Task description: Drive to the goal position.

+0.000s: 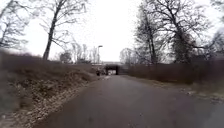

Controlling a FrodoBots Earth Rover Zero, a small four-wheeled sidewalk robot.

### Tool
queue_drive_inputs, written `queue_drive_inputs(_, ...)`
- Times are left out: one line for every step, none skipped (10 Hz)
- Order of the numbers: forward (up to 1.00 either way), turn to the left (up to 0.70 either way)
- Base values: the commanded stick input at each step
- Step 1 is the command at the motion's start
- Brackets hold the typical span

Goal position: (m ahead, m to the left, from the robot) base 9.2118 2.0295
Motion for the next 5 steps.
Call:
queue_drive_inputs(0.70,0.00)
queue_drive_inputs(0.70,0.00)
queue_drive_inputs(0.70,0.00)
queue_drive_inputs(0.70,0.00)
queue_drive_inputs(0.70,0.00)
